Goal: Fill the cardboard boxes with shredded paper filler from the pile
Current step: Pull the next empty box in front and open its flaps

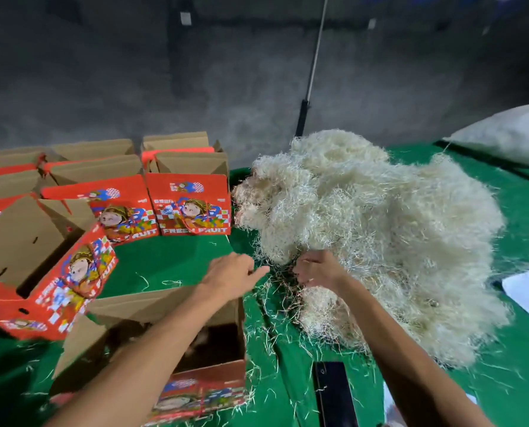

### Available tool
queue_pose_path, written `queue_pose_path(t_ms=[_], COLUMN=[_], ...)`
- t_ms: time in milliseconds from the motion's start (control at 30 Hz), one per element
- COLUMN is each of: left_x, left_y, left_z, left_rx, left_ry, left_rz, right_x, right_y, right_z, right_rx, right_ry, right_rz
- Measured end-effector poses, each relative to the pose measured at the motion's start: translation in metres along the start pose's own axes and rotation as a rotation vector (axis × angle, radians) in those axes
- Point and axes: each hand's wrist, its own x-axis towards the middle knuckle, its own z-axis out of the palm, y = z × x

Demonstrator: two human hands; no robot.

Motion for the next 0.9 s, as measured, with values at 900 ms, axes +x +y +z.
queue_pose_path(t_ms=[900], left_x=[0.182], left_y=[0.19], left_z=[0.013], left_rx=[-0.33], left_ry=[-0.038], left_rz=[0.224], right_x=[0.088], right_y=[-0.039], right_z=[-0.209], right_rx=[-1.14], right_ry=[0.961], right_rz=[-0.156])
